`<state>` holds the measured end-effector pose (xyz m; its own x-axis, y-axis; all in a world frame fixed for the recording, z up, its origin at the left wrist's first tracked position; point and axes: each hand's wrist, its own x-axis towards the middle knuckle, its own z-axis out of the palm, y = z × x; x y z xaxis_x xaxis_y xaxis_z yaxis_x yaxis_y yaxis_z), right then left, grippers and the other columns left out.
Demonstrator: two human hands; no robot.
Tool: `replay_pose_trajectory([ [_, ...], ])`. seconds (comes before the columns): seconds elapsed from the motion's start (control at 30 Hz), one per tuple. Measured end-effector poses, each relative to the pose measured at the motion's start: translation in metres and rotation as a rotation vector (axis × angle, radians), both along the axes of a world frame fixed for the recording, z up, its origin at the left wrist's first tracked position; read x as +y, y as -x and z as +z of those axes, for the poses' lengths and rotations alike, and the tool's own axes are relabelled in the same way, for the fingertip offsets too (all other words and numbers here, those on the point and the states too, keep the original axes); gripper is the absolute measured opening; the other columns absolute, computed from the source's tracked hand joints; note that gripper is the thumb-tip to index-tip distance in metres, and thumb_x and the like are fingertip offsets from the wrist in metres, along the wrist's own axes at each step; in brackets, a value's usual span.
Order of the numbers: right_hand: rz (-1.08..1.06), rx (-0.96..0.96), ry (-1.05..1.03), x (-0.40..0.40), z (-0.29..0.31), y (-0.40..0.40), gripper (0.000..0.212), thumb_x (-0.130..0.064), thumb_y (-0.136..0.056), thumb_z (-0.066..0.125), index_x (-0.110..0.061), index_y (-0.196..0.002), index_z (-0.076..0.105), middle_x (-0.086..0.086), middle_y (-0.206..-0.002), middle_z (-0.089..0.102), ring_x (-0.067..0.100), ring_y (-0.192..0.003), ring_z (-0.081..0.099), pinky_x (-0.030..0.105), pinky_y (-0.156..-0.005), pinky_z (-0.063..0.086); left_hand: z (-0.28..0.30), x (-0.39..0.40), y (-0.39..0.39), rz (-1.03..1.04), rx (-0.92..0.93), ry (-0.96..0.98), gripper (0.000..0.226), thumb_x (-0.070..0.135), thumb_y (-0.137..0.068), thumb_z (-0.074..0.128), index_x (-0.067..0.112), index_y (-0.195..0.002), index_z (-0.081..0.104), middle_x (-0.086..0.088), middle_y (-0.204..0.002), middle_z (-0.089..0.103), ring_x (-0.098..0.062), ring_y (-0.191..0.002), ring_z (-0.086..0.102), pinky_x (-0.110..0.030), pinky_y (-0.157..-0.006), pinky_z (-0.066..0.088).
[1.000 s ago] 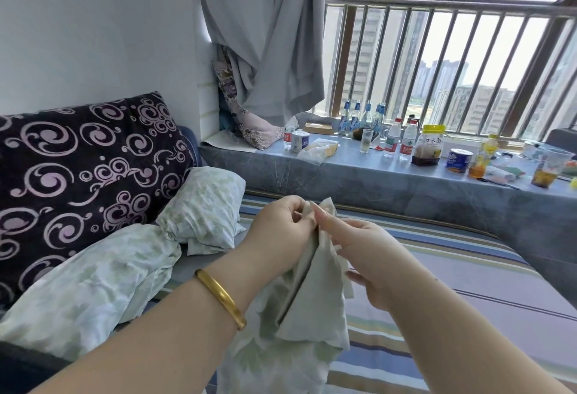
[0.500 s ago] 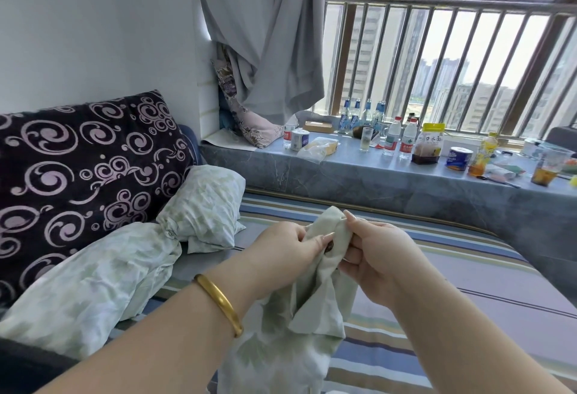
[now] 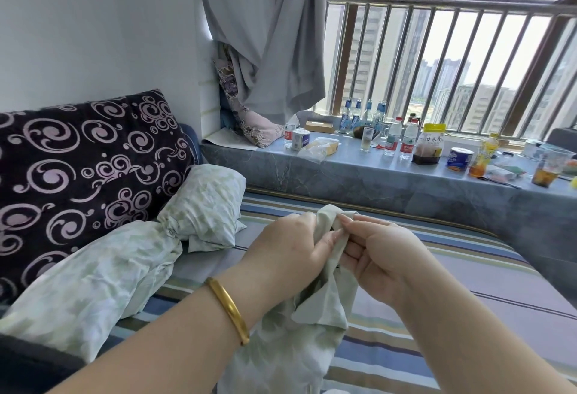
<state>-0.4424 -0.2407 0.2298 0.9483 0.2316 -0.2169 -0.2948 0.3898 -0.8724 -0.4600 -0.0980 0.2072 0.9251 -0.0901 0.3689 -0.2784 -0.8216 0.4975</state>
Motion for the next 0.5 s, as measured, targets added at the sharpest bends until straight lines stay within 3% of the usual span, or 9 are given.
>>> replay_pose_trajectory([
  [0.17, 0.053, -0.007, 0.004, -0.003, 0.001, -0.001, 0.013, -0.002, -0.096, 0.055, 0.004, -0.096, 0.067, 0.016, -0.074, 0.07, 0.021, -0.06, 0.068, 0.033, -0.06, 0.061, 0.0, 0.0, 0.001, -0.039, -0.069, -0.116, 0.033, 0.038, -0.103, 0.036, 0.026, -0.073, 0.03, 0.008, -0.074, 0.037, -0.022, -0.077, 0.049, -0.03, -0.067, 0.033],
  [0.33, 0.056, 0.011, -0.01, -0.01, 0.001, -0.004, 0.019, -0.006, -0.098, 0.052, 0.003, -0.108, 0.066, 0.017, -0.082, 0.076, 0.022, -0.061, 0.072, 0.034, -0.059, 0.061, -0.002, 0.011, -0.009, -0.03, 0.021, 0.11, 0.034, 0.022, -0.104, 0.04, 0.024, -0.07, 0.037, 0.007, -0.066, 0.041, -0.013, -0.063, 0.042, -0.027, -0.057, 0.03],
  [0.5, 0.042, 0.01, -0.033, -0.011, 0.0, -0.005, 0.019, -0.004, -0.098, 0.052, 0.001, -0.107, 0.067, 0.015, -0.08, 0.075, 0.021, -0.059, 0.071, 0.033, -0.058, 0.061, 0.001, 0.015, -0.008, -0.083, 0.019, 0.284, 0.036, 0.032, -0.103, 0.045, 0.011, -0.075, 0.048, 0.007, -0.054, 0.037, -0.01, -0.053, 0.033, -0.029, -0.056, 0.029],
])
